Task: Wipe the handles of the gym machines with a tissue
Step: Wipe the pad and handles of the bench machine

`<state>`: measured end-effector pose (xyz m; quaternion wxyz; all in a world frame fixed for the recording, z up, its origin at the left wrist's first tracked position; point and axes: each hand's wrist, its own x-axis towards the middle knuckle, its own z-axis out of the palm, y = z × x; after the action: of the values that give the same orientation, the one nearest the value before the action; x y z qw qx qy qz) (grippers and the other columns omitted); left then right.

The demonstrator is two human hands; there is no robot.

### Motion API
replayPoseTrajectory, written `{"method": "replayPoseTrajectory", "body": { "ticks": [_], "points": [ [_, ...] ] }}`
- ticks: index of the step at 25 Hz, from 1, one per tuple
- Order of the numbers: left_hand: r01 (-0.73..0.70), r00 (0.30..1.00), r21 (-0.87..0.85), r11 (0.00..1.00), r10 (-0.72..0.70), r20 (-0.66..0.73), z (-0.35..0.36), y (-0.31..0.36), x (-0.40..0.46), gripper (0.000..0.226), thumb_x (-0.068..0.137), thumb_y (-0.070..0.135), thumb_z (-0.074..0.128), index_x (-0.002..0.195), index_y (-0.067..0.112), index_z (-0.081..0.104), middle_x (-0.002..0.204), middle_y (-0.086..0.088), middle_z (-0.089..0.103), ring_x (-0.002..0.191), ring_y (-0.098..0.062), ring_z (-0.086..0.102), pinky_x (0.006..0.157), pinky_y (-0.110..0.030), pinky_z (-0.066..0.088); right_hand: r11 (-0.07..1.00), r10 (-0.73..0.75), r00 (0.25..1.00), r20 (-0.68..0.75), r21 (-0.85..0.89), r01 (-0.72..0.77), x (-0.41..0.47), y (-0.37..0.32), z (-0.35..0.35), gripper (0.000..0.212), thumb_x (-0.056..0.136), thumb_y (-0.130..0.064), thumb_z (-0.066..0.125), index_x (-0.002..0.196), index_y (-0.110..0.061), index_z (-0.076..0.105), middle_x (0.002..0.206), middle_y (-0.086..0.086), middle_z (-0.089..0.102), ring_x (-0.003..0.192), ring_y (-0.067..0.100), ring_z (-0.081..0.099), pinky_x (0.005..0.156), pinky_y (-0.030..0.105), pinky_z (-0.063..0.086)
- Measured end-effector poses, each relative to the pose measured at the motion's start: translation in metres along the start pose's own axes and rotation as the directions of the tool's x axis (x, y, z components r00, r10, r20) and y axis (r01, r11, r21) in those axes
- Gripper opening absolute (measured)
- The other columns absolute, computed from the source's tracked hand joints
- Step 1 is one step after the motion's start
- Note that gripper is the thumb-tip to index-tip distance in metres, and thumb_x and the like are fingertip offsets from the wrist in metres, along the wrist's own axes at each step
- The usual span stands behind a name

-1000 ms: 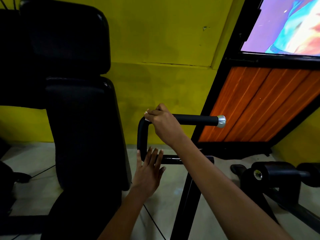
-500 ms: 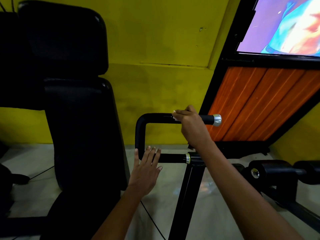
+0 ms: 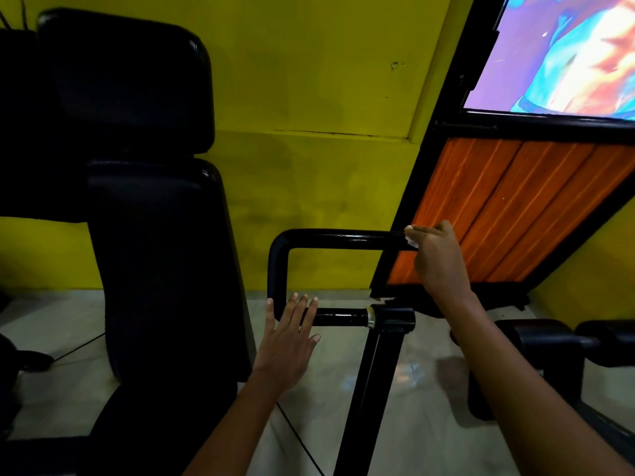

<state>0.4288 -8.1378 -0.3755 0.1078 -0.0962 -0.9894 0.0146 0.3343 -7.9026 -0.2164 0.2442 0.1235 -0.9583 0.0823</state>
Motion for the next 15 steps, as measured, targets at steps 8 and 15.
{"method": "replayPoseTrajectory", "body": {
  "ticks": [8, 15],
  "points": [
    [-0.09, 0.996, 0.016, 0.996, 0.09, -0.018, 0.001, -0.011, -0.005, 0.064, 0.094, 0.043, 0.025, 0.148, 0.009, 0.029, 0.151, -0.011, 0.035, 0.141, -0.027, 0.028, 0.114, -0.06, 0.006, 0.97, 0.153, 0.988, -0.014, 0.191, -0.147, 0.012, -0.066, 0.016, 0.02, 0.075, 0.014, 0.05, 0.075, -0.001, 0.064, 0.079, 0.018, 0.064, 0.077, 0.032, 0.051, 0.065, 0.035, 0.035],
    [-0.162, 0.986, -0.056, 0.985, 0.159, -0.055, 0.001, -0.019, -0.008, 0.06, 0.097, 0.041, 0.032, 0.147, 0.01, 0.028, 0.152, -0.011, 0.034, 0.142, -0.025, 0.028, 0.114, -0.055, 0.006, 0.968, -0.144, 0.988, 0.049, 0.216, 0.13, 0.024, -0.17, 0.029, 0.021, 0.083, 0.01, 0.047, 0.088, -0.001, 0.064, 0.091, 0.016, 0.062, 0.091, 0.032, 0.047, 0.068, 0.032, 0.03]
  ]
}}
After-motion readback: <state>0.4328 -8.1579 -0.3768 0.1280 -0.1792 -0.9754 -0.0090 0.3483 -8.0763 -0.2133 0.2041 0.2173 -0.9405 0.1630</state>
